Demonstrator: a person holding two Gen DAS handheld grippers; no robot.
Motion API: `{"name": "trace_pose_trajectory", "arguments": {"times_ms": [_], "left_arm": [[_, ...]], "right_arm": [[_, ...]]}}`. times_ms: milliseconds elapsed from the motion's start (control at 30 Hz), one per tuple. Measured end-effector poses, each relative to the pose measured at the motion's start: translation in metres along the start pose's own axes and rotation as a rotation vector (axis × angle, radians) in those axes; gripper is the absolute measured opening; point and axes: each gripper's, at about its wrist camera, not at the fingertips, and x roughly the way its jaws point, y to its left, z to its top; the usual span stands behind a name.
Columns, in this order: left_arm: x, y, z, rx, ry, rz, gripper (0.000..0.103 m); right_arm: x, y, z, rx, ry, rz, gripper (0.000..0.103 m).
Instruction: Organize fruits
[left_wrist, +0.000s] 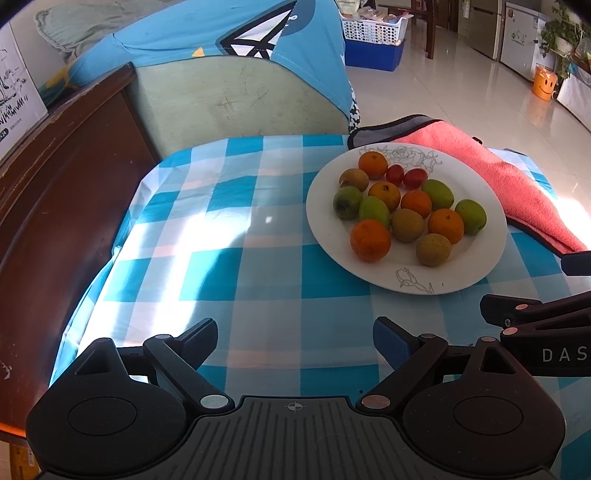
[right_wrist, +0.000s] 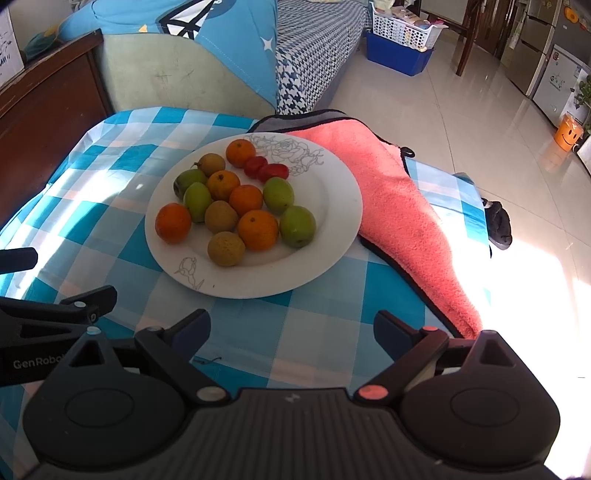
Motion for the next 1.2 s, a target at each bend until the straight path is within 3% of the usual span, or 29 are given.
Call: {"name": "trace_pose_trajectory", "arguments": {"times_ms": [1200], "left_arm": [[-0.012, 0.009, -0.019, 0.003, 0.001, 0.046, 0.092]], "right_arm": [[-0.007, 0.011, -0.016, -0.003, -0.055, 0.066, 0.095]]}}
